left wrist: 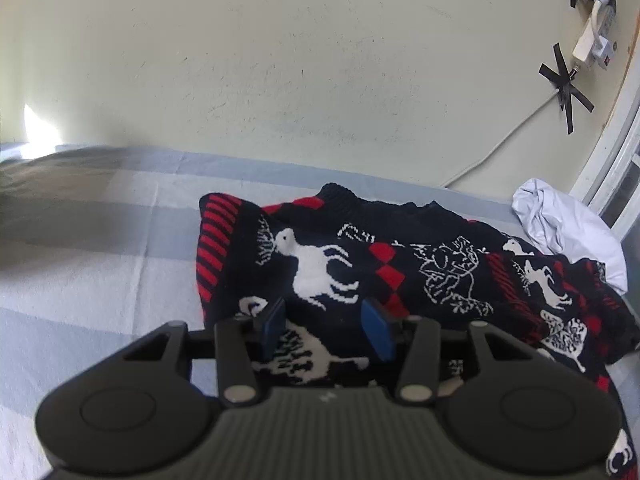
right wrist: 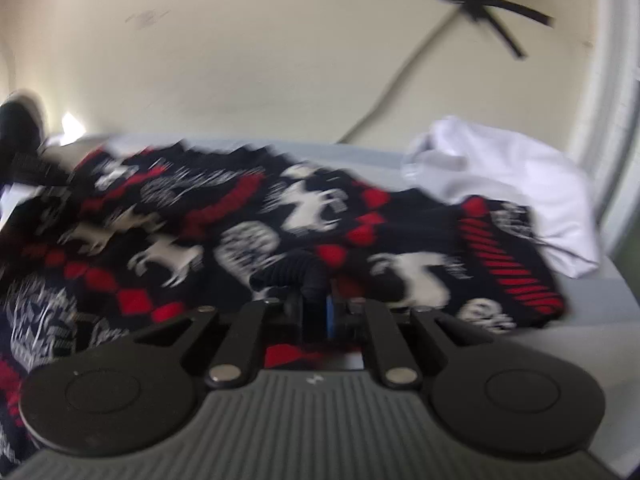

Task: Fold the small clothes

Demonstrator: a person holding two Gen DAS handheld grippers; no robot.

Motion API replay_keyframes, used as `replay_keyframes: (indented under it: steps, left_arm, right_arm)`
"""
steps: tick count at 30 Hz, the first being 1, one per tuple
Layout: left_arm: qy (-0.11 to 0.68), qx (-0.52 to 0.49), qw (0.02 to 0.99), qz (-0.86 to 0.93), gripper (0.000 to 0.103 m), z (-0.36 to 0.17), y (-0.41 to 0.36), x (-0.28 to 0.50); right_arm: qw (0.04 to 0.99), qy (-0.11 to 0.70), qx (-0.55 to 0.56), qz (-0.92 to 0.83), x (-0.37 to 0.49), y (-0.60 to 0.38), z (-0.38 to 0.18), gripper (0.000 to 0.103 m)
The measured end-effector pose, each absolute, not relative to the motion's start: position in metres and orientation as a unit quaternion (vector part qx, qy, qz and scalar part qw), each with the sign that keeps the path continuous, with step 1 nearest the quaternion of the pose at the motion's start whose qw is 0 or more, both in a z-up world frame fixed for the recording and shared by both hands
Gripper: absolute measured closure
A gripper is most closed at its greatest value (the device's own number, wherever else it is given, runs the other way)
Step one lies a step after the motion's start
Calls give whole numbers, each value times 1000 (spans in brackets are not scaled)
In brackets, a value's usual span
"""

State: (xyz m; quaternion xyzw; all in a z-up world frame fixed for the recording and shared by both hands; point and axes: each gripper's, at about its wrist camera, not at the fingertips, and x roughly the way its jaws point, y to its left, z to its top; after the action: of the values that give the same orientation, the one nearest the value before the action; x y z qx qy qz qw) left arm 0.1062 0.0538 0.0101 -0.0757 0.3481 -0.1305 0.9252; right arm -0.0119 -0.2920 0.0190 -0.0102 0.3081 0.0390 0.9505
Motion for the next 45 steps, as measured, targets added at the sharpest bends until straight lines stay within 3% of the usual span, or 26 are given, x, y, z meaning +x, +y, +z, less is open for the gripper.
replay_keyframes:
  steps: [7,10,14,20,25,29,34,40,45]
  left_arm:
    - [353,-80,923,-129,58,11,55,106]
    - [348,-98,923,-132,56,19,60,105]
    - [315,-128,932,-123,51,37,79,97]
    - [296,-187,931,-101,51,47,117,98]
    - [280,-205,936,-56,51,51,145,99]
    - [274,-232,932,-50,51,54,164,98]
    - [271,-225,933,-74,51,58,157,95]
    - [291,-177,935,-94,51,51,122,98]
    - [300,-136,939,-96,50,44,101,99]
  right_arm:
    - [953,134,195,-187,-29,-455,133,90]
    - [946,113,250,-172,-19,-471,165,90]
    - [959,132,233,-91,19,-417,190,90]
    - [954,182,217,100,87,-281,212,90]
    - [911,263,199,246,133,-150,199,90]
    - [901,278,162,292,141,-96,182,90]
    - [894,322,174,260,150,-125,141,90]
    - [854,407,267,183,149,-200,58,90]
    - [830,460,278,153,136,-200,10,89]
